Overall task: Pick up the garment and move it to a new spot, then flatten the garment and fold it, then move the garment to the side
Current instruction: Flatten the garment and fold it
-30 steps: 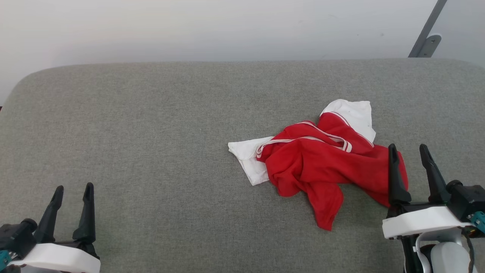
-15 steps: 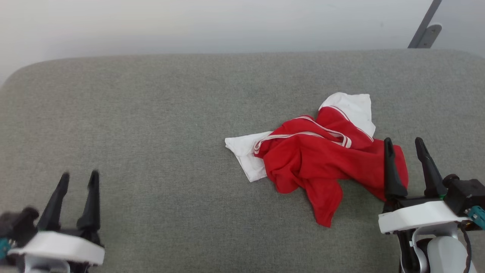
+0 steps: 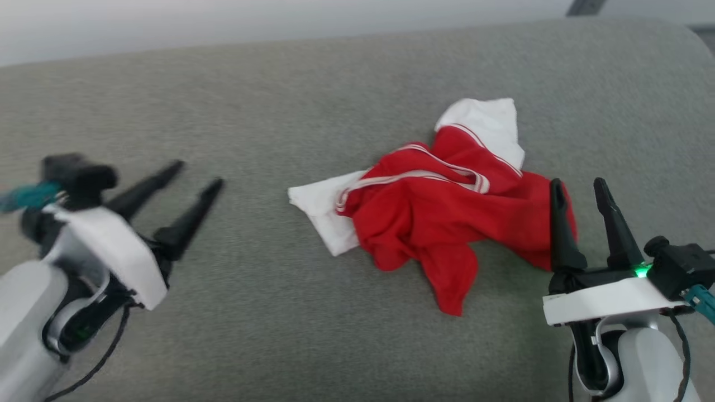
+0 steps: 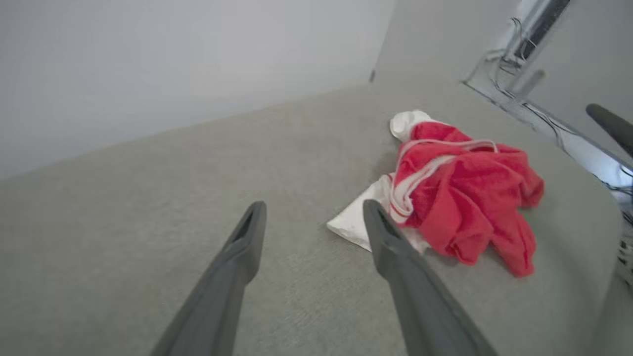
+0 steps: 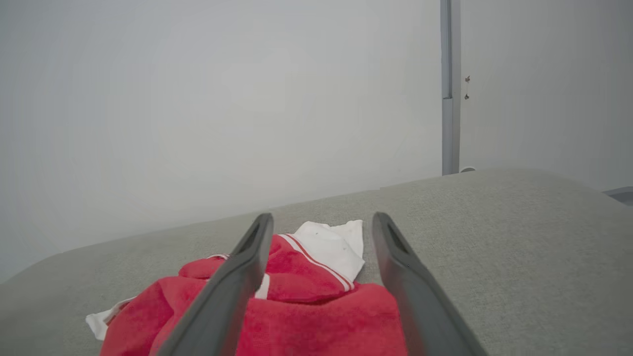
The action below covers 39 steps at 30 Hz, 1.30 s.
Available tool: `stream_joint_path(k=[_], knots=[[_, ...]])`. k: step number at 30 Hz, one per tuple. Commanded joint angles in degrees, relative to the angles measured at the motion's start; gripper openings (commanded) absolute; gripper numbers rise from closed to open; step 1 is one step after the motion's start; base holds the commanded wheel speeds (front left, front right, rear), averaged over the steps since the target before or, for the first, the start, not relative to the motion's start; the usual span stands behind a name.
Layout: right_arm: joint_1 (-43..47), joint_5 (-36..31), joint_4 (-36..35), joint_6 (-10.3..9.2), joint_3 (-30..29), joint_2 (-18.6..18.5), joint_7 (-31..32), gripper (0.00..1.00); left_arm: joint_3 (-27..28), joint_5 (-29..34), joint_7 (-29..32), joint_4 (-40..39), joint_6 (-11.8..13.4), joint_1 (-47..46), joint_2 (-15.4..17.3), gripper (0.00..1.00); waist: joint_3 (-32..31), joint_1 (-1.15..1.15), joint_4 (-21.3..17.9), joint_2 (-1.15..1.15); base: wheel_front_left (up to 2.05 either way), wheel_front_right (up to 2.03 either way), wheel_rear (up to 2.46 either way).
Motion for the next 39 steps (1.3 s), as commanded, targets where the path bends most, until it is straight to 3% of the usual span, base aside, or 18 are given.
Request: stream_joint_path(k=[1, 5, 11, 17, 23, 24, 25, 26, 27, 33, 39], knots=[[-0.9, 0.4, -0.1, -0.02, 0.2, -0.1, -0.1, 1.00, -1.5, -0.7, 1.8, -0.2, 0.1, -1.7, 1.3, 1.00, 2.2, 0.00, -2.1, 0.00, 0.00, 0.00, 0.00], [-1.7, 2.3, -0.8, -0.03, 1.4, -0.1, -0.1, 1.00, -8.7, -9.8, 11.2, 0.5, 0.1, -9.8, 3.4, 1.00, 5.1, 0.00, -5.2, 0.00, 0.00, 0.00, 0.00], [-1.9, 4.6, -1.8, -0.02, 2.2, 0.0, -0.1, 1.00, -16.5, -16.6, 22.0, 3.7, 0.1, -17.8, 4.8, 1.00, 8.1, 0.00, -9.1, 0.00, 0.00, 0.00, 0.00], [-1.5, 6.3, -2.5, -0.02, 2.8, 0.0, -0.1, 1.00, -20.6, -22.5, 27.7, 7.1, 0.1, -20.6, 5.1, 1.00, 9.7, 0.00, -12.0, 0.00, 0.00, 0.00, 0.00], [-1.3, 7.2, -2.9, -0.02, 2.9, 0.0, -0.1, 1.00, -22.5, -24.1, 26.6, 7.5, 0.1, -22.1, 5.1, 1.00, 10.5, 0.00, -13.3, 0.00, 0.00, 0.00, 0.00], [-1.3, 7.2, -2.9, -0.02, 3.0, 0.0, -0.1, 1.00, -22.9, -24.2, 26.4, 7.7, 0.1, -22.2, 5.0, 0.87, 10.6, 0.00, -13.4, 0.00, 0.00, 0.00, 0.00], [-1.3, 7.3, -3.0, -0.02, 3.0, 0.0, -0.1, 1.00, -23.3, -24.5, 26.4, 7.7, 0.1, -22.3, 4.9, 0.49, 10.6, 0.00, -13.5, 0.00, 0.00, 0.00, 0.00], [-1.3, 7.3, -3.0, -0.02, 3.0, 0.0, -0.1, 1.00, -23.6, -24.5, 26.1, 7.9, 0.1, -22.7, 4.7, 0.31, 10.6, 0.00, -13.5, 0.00, 0.00, 0.00, 0.00], [-1.3, 7.3, -3.0, -0.02, 2.9, 0.0, -0.1, 1.00, -23.7, -24.8, 25.8, 8.1, 0.1, -22.9, 4.6, 0.00, 10.5, 0.00, -13.5, 0.00, 0.00, 0.00, 0.00], [-1.2, 6.9, -2.9, -0.02, 2.0, 0.0, -0.1, 1.00, -23.5, -26.0, 23.7, 9.3, 0.1, -25.0, 4.6, 0.00, 9.9, 0.00, -12.6, 0.00, 0.00, 0.00, 0.00], [-1.1, 6.4, -2.4, -0.02, 2.0, -0.1, -0.1, 1.00, -22.5, -27.7, 20.8, 11.9, 0.1, -25.6, 7.9, 0.00, 8.7, 0.00, -10.6, 0.00, 0.00, 0.00, 0.00]])
